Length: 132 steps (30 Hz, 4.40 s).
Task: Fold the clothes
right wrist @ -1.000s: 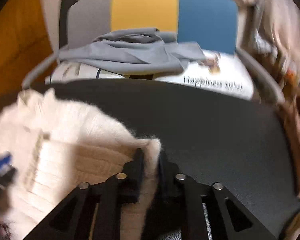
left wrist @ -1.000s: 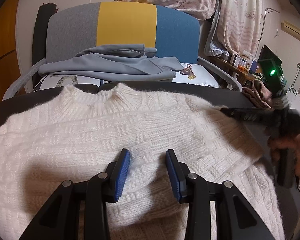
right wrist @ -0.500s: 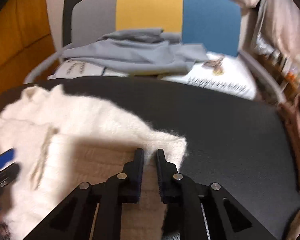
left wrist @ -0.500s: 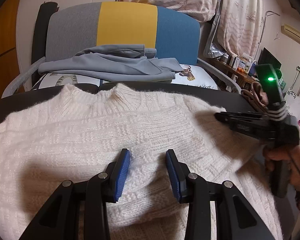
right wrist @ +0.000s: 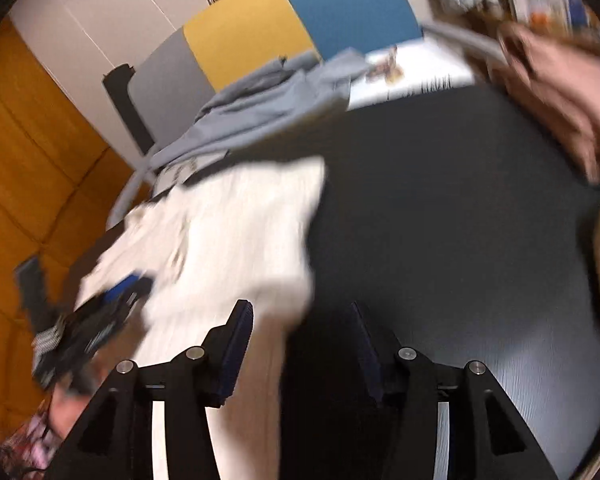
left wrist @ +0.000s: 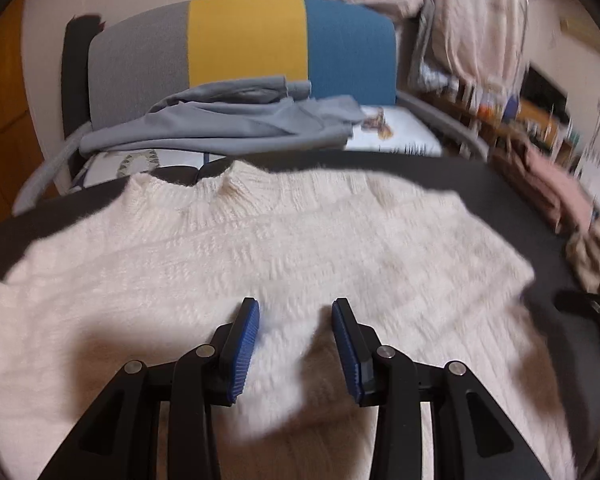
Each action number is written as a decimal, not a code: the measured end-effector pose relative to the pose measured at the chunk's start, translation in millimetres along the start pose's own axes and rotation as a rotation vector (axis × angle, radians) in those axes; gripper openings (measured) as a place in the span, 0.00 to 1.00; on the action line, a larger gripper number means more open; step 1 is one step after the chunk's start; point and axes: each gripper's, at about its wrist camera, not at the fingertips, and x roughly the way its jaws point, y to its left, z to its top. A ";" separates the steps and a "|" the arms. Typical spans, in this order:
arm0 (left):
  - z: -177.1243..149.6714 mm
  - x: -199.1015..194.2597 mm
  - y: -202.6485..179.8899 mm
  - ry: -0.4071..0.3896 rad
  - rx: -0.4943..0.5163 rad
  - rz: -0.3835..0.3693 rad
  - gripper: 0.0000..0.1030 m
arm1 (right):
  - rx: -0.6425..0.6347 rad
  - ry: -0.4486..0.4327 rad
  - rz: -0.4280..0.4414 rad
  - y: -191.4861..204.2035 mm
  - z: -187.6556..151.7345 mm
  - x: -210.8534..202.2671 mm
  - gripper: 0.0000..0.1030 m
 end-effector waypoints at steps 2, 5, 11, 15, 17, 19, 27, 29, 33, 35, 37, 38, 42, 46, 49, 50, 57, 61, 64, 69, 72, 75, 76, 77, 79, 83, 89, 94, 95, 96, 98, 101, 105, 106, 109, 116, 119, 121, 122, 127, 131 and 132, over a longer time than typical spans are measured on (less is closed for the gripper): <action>-14.7 -18.5 -7.3 0.001 0.033 -0.010 0.37 | 0.021 0.037 0.030 -5.8 -22.5 -5.3 0.50; -43.9 -36.7 -11.1 0.018 0.071 0.006 0.37 | 0.057 0.034 0.060 -10.0 -40.3 -2.7 0.50; -84.0 -60.5 19.8 0.032 -0.066 0.058 0.37 | 0.078 -0.049 0.059 9.5 -16.2 25.8 0.50; -95.7 -60.6 44.8 0.008 -0.206 -0.023 0.37 | -0.013 0.020 -0.060 29.1 2.5 51.9 0.06; -97.6 -60.2 45.7 0.002 -0.216 -0.039 0.37 | -0.049 -0.006 -0.161 29.9 5.8 47.0 0.06; -97.2 -57.5 42.7 0.006 -0.209 -0.036 0.37 | -0.046 -0.029 -0.240 19.4 7.0 45.5 0.00; -96.4 -56.5 46.4 0.021 -0.234 -0.074 0.38 | 0.015 -0.054 0.001 2.6 -17.7 -7.5 0.38; -98.3 -62.2 47.1 0.038 -0.210 -0.062 0.38 | -0.070 -0.003 0.022 20.6 -33.7 -14.4 0.41; -114.2 -83.0 49.3 0.049 -0.113 0.022 0.37 | -0.214 0.088 0.008 46.0 -71.9 -15.0 0.44; -122.2 -93.4 50.5 0.055 -0.064 0.064 0.37 | -0.297 0.098 -0.093 53.8 -86.3 -5.2 0.34; -130.1 -103.8 51.6 0.060 -0.016 0.106 0.37 | -0.343 0.058 -0.176 58.0 -91.8 0.2 0.34; -134.1 -108.9 52.2 0.063 0.008 0.126 0.38 | -0.331 0.052 -0.175 58.1 -92.4 -0.2 0.35; -161.3 -133.8 80.5 0.040 0.008 0.225 0.38 | -0.291 0.057 -0.078 61.5 -106.0 -20.3 0.41; -174.5 -134.6 109.0 0.017 -0.076 0.203 0.54 | -0.416 0.070 -0.077 81.4 -130.5 -17.6 0.42; -168.1 -125.8 116.8 0.013 -0.158 0.169 0.55 | -0.526 0.084 -0.099 98.1 -147.4 -10.1 0.42; -166.7 -123.0 116.0 0.006 -0.161 0.172 0.57 | -0.555 0.084 -0.113 103.2 -150.9 -7.0 0.42; -147.0 -104.6 108.6 0.025 -0.180 0.175 0.60 | -0.470 0.054 -0.184 88.4 -121.4 10.1 0.44; -151.5 -125.2 121.2 0.069 -0.214 0.118 0.59 | -0.302 0.045 -0.045 66.6 -121.0 -20.9 0.47; -177.5 -164.7 145.0 0.032 -0.305 0.064 0.59 | -0.246 0.067 -0.010 52.4 -131.6 -47.4 0.56; -246.0 -197.4 186.3 0.063 -0.546 -0.082 0.59 | -0.206 0.116 -0.002 32.8 -152.0 -55.3 0.59; -276.8 -217.8 184.2 -0.026 -0.592 -0.131 0.59 | -0.221 0.090 -0.003 30.5 -164.8 -59.5 0.62; -291.7 -222.4 171.5 -0.052 -0.581 -0.170 0.59 | -0.272 0.092 0.045 43.9 -177.5 -58.4 0.65; -294.7 -223.0 166.3 -0.061 -0.568 -0.184 0.59 | -0.297 0.092 0.058 49.3 -182.2 -56.9 0.65; -297.6 -223.6 161.0 -0.070 -0.556 -0.198 0.60 | -0.336 0.086 0.046 54.8 -186.7 -54.4 0.66; -294.6 -223.1 147.2 -0.056 -0.481 -0.141 0.60 | -0.407 0.073 0.001 64.4 -193.2 -51.4 0.59; -286.9 -221.3 129.2 -0.015 -0.378 -0.034 0.39 | -0.478 0.062 -0.053 75.9 -198.7 -49.4 0.14; -283.8 -223.5 119.8 0.031 -0.299 0.058 0.10 | -0.355 0.063 -0.058 57.4 -189.0 -64.9 0.13; -296.3 -224.7 127.9 0.054 -0.338 0.000 0.10 | -0.241 0.126 0.017 34.5 -189.8 -67.5 0.15; -298.9 -224.7 130.5 0.058 -0.354 -0.023 0.10 | -0.232 0.141 0.047 31.6 -191.7 -67.0 0.19; -301.4 -224.7 133.0 0.061 -0.370 -0.045 0.11 | -0.221 0.158 0.083 28.7 -193.1 -66.9 0.23; -306.6 -224.7 138.1 0.069 -0.401 -0.091 0.22 | -0.162 0.171 0.165 19.1 -191.8 -69.3 0.50; -316.9 -207.3 156.4 0.117 -0.575 -0.223 0.25 | -0.061 0.171 0.259 2.7 -188.8 -69.2 0.56; -329.8 -203.0 164.5 0.093 -0.651 -0.315 0.29 | -0.055 0.172 0.294 0.2 -187.1 -68.2 0.56; -331.5 -202.8 163.2 0.093 -0.635 -0.329 0.30 | -0.059 0.176 0.299 1.5 -187.2 -68.3 0.56; -335.1 -191.1 154.2 0.166 -0.589 -0.390 0.30 | -0.019 0.201 0.370 -1.1 -190.9 -67.4 0.56; -326.1 -181.7 139.3 0.208 -0.526 -0.437 0.30 | 0.007 0.233 0.391 2.0 -189.2 -54.3 0.44; -324.3 -194.0 146.5 0.178 -0.546 -0.442 0.30 | 0.023 0.237 0.397 -0.4 -189.6 -54.0 0.44; -325.8 -204.9 156.1 0.138 -0.562 -0.438 0.30 | 0.034 0.237 0.401 -1.8 -190.6 -53.7 0.44; -327.7 -208.8 162.3 0.121 -0.584 -0.449 0.30 | 0.040 0.238 0.404 -2.6 -190.9 -53.5 0.44; -323.2 -207.7 181.2 0.084 -0.661 -0.547 0.30 | 0.068 0.245 0.428 -8.0 -190.4 -53.6 0.44; -310.6 -200.7 159.7 0.159 -0.515 -0.514 0.24 | 0.007 0.245 0.373 0.0 -190.9 -56.4 0.32; -310.6 -203.2 156.8 0.159 -0.482 -0.480 0.20 | -0.016 0.247 0.343 2.7 -191.1 -56.9 0.19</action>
